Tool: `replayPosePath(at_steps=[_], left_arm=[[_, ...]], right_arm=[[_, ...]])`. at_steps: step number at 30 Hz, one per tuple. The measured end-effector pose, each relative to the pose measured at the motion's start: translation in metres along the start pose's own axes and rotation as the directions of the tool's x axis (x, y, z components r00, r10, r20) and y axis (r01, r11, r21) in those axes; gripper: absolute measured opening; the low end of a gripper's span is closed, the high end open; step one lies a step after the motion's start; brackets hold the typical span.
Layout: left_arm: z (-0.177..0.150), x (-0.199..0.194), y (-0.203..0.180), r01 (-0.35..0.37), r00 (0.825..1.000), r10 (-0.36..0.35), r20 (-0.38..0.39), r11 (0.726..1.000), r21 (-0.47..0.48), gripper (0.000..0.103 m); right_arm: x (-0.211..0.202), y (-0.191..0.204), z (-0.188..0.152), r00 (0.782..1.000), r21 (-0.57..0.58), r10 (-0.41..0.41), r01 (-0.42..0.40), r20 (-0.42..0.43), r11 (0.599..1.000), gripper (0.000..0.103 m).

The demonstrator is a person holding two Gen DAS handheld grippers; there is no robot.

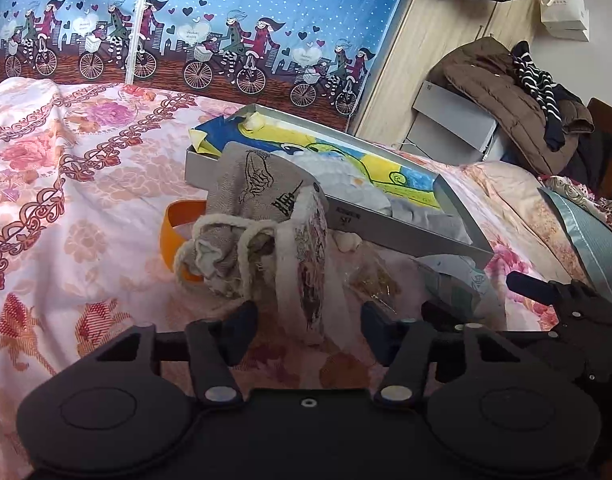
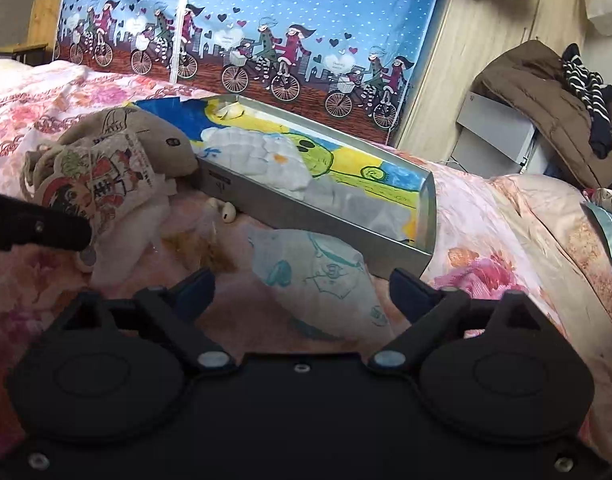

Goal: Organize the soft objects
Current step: 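Grasp the light blue packet with the right gripper, then carry the light blue packet over the tray and release it inside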

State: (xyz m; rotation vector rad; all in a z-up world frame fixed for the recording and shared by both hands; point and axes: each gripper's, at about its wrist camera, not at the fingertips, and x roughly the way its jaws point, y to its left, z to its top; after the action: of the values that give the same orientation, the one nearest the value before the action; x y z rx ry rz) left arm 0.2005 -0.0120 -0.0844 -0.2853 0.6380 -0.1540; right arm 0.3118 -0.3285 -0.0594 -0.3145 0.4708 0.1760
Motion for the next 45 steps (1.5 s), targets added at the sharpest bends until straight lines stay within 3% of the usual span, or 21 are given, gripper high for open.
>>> replayPosePath(at_steps=[10,16,20,24,32,37,41,45], left_arm=[[-0.002,0.004,-0.012,-0.027,0.999,0.026,0.025,0.999,0.044,0.018],[-0.008,0.005,-0.023,-0.027,0.998,0.021,0.053,0.994,0.107,0.018],[-0.006,0.013,-0.025,-0.04,0.998,0.033,0.061,0.992,0.12,0.014],[-0.004,0.013,-0.022,-0.039,0.998,0.033,0.056,0.993,0.113,0.014],[-0.003,-0.01,-0.032,-0.019,0.993,-0.001,0.12,0.987,0.159,0.013],[0.004,-0.029,-0.041,-0.015,0.983,-0.011,0.182,0.989,0.144,0.013],[0.017,-0.032,-0.047,-0.023,0.973,-0.012,0.229,0.988,0.15,0.013],[0.044,-0.014,-0.055,-0.024,0.966,-0.015,0.259,0.989,0.147,0.013]], right_arm=[[-0.001,-0.005,0.001,1.0,0.035,-0.005,0.004,0.006,0.999,0.06],[0.004,-0.005,-0.002,1.0,0.056,-0.019,0.019,-0.015,0.998,0.051],[0.005,-0.004,-0.001,0.999,0.053,-0.015,0.017,-0.032,0.998,0.024],[0.001,-0.002,0.001,1.0,0.036,-0.012,0.013,-0.026,0.999,0.012],[-0.025,0.002,0.016,0.996,-0.05,-0.043,0.047,0.079,0.998,0.009],[-0.032,-0.004,0.023,0.982,-0.05,-0.079,0.088,0.173,0.995,0.009],[-0.019,-0.014,0.031,0.961,-0.053,-0.122,0.139,0.248,0.989,0.009],[0.009,-0.03,0.045,0.951,-0.036,-0.155,0.17,0.269,0.985,0.009]])
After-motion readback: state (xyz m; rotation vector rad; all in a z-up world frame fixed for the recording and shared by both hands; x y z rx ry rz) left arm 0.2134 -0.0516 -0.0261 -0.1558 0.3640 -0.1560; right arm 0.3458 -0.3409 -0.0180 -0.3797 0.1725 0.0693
